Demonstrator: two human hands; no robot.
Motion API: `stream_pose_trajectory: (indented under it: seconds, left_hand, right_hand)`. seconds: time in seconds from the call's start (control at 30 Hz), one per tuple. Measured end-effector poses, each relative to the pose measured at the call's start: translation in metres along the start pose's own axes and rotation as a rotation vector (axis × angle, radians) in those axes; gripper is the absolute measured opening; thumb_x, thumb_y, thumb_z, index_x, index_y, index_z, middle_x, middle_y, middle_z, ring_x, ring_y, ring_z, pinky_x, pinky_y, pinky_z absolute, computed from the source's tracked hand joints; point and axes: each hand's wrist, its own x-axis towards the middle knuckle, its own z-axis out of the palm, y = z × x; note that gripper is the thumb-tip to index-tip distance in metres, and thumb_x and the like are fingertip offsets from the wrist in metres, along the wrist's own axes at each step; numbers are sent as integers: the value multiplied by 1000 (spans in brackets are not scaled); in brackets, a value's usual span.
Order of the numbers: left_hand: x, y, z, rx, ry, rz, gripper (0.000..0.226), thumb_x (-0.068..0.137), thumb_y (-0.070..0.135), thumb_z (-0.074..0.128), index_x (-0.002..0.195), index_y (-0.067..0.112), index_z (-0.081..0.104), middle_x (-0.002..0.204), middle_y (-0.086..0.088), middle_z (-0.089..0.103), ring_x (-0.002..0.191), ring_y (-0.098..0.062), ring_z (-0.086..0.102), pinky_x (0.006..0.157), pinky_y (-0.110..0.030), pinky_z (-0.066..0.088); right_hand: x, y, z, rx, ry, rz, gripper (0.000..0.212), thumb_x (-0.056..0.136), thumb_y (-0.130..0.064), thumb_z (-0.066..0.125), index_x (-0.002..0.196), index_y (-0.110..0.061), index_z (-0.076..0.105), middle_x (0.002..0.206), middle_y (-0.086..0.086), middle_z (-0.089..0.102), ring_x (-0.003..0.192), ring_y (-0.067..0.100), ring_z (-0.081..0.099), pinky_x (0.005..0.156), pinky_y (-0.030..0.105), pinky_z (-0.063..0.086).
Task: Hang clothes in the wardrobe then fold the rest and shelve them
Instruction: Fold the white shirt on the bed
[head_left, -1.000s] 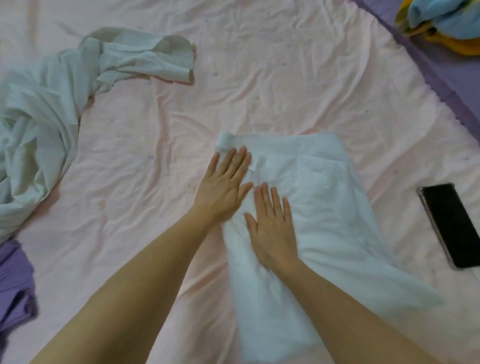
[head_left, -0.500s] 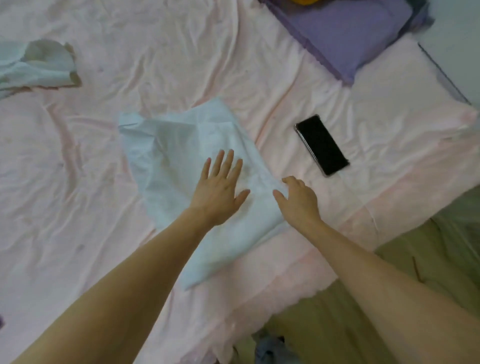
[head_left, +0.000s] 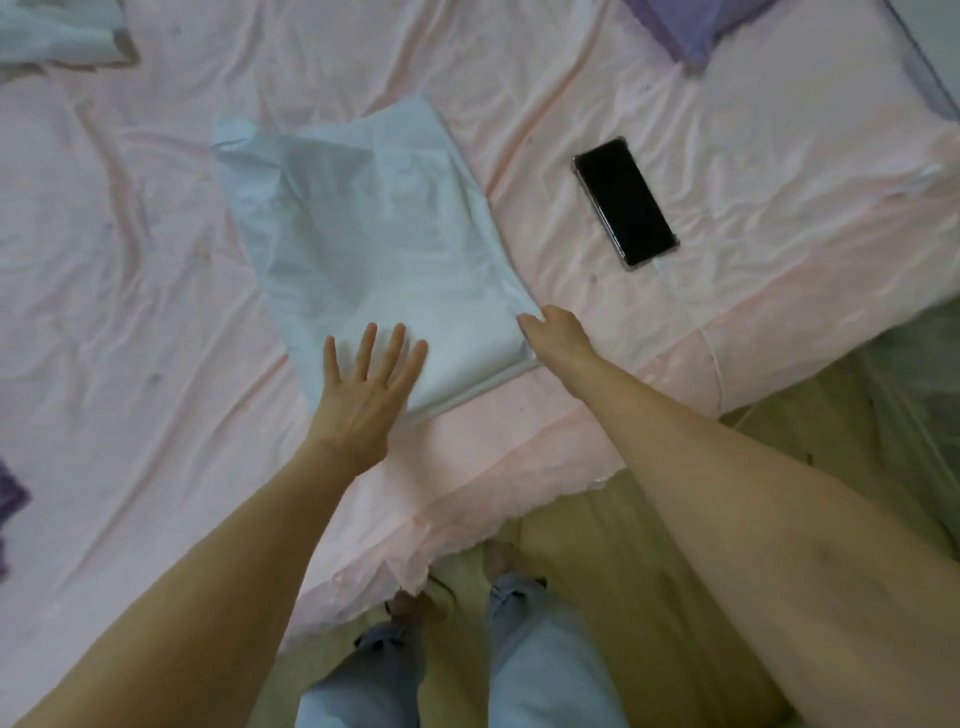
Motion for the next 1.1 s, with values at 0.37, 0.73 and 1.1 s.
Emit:
stream_pose_trajectory:
  seconds: [0.37, 0.73, 1.1]
  left_hand:
    - [-26, 10, 32, -396, -140, -301, 98, 87, -10, 47, 151, 26, -18, 156, -4, -30, 144, -35, -23, 106, -61, 32]
    - [-32, -12, 28, -1635, 219, -925, 77, 78, 43, 73, 138, 6, 41, 133, -13, 53, 122, -31, 53, 101, -45, 46]
    - [-84, -122, -122, -1978, 106, -1152, 31, 90, 25, 66, 74, 4, 51, 62, -10, 49, 48, -17, 36, 33, -11, 24]
  right_hand:
    - [-11, 24, 11, -11, 118, -59, 26, 86, -3, 56, 111, 0, 51, 98, 11, 56, 86, 22, 53, 67, 26, 40]
    - [-8, -24, 20, 267, -27, 24, 46, 85, -16, 71, 123, 6, 57, 104, 14, 64, 86, 23, 61, 71, 33, 52]
    - [-81, -186, -40, 207, -89, 34, 39, 84, -11, 71, 117, 0, 55, 104, 19, 59, 83, 31, 58, 48, 30, 44]
